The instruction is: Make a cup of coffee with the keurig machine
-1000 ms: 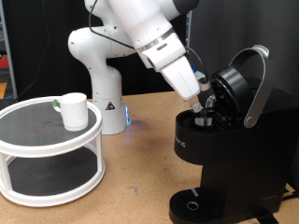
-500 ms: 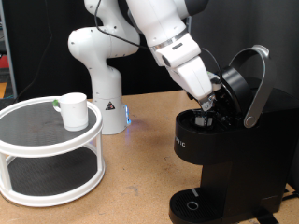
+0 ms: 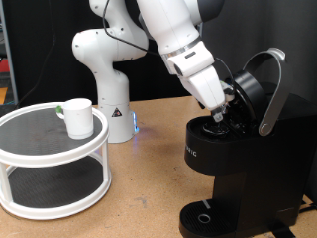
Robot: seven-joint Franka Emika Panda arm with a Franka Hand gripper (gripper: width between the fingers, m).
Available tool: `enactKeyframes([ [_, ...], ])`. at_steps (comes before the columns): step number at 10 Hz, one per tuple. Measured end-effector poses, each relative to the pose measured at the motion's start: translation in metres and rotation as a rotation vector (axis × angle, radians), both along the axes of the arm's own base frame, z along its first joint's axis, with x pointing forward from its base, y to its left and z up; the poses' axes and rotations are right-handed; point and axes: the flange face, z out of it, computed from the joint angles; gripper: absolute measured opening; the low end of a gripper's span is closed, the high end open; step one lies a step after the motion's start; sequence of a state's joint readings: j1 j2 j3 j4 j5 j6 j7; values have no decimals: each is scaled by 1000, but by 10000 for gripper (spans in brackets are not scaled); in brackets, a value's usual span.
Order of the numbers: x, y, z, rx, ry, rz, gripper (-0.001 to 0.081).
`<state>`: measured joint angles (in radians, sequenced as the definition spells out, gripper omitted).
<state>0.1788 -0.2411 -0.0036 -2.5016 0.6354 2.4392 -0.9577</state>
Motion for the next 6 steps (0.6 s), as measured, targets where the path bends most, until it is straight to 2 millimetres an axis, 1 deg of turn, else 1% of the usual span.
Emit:
enactKeyframes([
  [2, -1, -2, -4, -4, 1, -7, 803],
  [3, 1, -4, -2, -1, -4, -32, 803],
  [4, 3, -8, 1, 11, -4, -66, 803],
  [6, 9, -26, 20, 50, -6, -109, 803],
])
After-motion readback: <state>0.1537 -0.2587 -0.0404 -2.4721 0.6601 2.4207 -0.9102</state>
